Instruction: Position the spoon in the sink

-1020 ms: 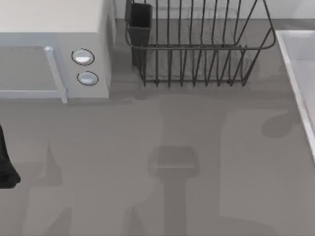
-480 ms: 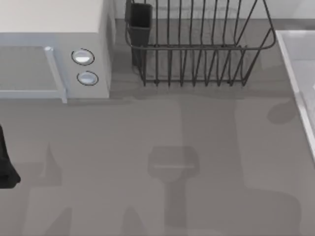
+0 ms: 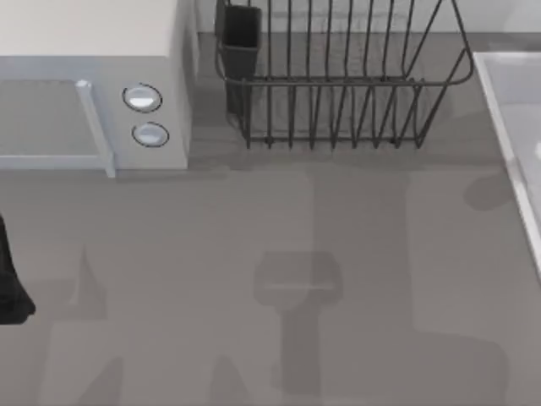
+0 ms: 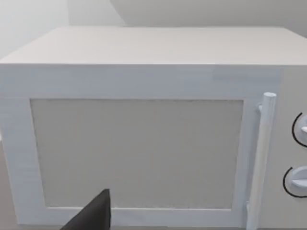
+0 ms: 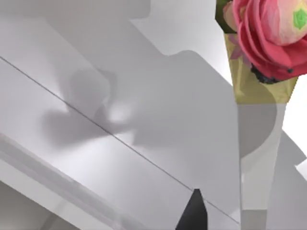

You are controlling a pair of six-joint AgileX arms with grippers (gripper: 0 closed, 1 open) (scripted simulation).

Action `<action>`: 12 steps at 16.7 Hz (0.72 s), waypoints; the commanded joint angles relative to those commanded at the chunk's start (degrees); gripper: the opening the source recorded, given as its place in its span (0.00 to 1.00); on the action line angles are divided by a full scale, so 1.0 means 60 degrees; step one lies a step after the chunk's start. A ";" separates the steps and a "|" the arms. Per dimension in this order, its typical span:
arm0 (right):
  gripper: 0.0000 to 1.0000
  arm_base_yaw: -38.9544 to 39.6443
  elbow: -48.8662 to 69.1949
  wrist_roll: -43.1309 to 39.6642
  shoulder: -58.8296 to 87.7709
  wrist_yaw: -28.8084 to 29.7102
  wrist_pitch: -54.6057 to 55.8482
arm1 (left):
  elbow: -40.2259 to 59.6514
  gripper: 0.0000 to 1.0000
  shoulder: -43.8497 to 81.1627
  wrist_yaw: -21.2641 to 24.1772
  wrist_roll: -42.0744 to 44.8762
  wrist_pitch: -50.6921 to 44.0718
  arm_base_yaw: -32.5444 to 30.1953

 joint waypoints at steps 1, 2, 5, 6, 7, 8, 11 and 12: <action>0.00 0.0020 -0.0463 -0.0014 -0.0144 -0.0002 0.0292 | 0.0000 1.00 0.0000 0.0000 0.0000 0.0000 0.0000; 0.00 0.0043 -0.0981 -0.0029 -0.0290 -0.0004 0.0601 | 0.0000 1.00 0.0000 0.0000 0.0000 0.0000 0.0000; 0.00 0.0090 -0.2488 -0.0036 -0.0684 -0.0010 0.1531 | 0.0000 1.00 0.0000 0.0000 0.0000 0.0000 0.0000; 0.00 0.0099 -0.2840 -0.0034 -0.0798 -0.0011 0.1797 | 0.0000 1.00 0.0000 0.0000 0.0000 0.0000 0.0000; 0.00 0.0105 -0.3090 -0.0031 -0.0891 -0.0011 0.2005 | 0.0000 1.00 0.0000 0.0000 0.0000 0.0000 0.0000; 0.00 0.0108 -0.3241 -0.0029 -0.0954 -0.0010 0.2141 | 0.0000 1.00 0.0000 0.0000 0.0000 0.0000 0.0000; 0.00 0.0109 -0.3292 -0.0028 -0.0975 -0.0010 0.2190 | 0.0000 1.00 0.0000 0.0000 0.0000 0.0000 0.0000; 0.00 0.0109 -0.3292 -0.0028 -0.0975 -0.0010 0.2190 | 0.0000 1.00 0.0000 0.0000 0.0000 0.0000 0.0000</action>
